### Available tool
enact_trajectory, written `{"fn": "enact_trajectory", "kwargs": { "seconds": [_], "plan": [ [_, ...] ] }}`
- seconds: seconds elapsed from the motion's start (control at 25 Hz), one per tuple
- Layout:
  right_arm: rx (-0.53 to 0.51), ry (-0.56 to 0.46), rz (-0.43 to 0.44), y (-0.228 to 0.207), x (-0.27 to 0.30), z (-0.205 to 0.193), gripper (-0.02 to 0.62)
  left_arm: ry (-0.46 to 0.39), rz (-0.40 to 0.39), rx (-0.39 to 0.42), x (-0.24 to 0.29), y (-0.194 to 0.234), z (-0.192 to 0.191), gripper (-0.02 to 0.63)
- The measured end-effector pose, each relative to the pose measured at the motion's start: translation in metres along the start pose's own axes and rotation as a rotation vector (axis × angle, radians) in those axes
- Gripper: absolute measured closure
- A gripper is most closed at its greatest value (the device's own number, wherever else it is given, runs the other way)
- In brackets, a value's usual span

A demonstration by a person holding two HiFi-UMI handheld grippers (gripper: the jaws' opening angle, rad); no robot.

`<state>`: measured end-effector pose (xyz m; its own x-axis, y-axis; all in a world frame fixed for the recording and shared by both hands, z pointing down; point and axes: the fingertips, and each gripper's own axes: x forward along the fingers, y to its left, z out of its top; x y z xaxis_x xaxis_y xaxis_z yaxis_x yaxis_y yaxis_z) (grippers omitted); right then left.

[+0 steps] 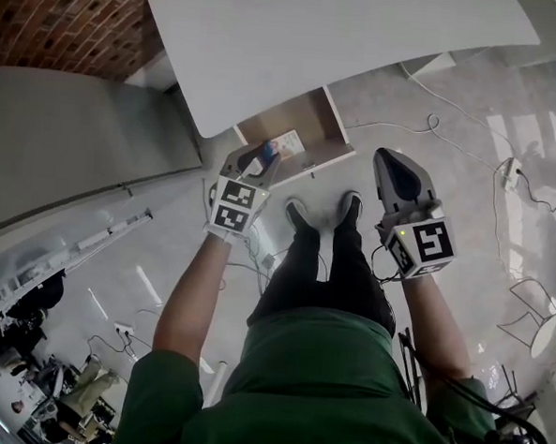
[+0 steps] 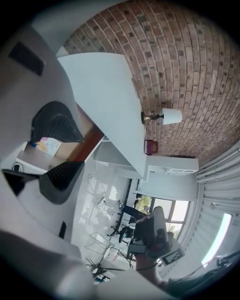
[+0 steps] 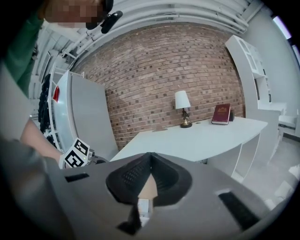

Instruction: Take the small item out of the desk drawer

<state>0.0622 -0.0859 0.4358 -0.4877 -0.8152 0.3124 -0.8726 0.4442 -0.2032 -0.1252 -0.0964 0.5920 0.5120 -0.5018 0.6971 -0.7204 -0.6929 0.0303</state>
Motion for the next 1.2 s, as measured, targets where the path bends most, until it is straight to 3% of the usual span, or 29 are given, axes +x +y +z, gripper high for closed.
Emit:
{"fn": "enact_trajectory", "kwargs": {
  "seconds": [0.28, 0.8, 1.08, 1.2],
  "plan": [
    [0.047, 0.036, -0.071, -0.032, -0.009, -0.041, 0.592, 0.093, -0.005, 0.028, 0.05, 0.003, -0.028, 0.485],
    [0.098, 0.092, -0.066, -0.049, -0.006, -0.098, 0.592, 0.289, -0.066, 0.187, 0.134, 0.009, -0.092, 0.477],
    [0.132, 0.11, -0.107, -0.08, -0.012, -0.125, 0.592, 0.37, -0.108, 0.234, 0.178, 0.007, -0.115, 0.474],
    [0.103, 0.143, -0.106, -0.084, -0.01, -0.139, 0.592, 0.436, -0.122, 0.279, 0.194, 0.012, -0.134, 0.471]
  ]
}}
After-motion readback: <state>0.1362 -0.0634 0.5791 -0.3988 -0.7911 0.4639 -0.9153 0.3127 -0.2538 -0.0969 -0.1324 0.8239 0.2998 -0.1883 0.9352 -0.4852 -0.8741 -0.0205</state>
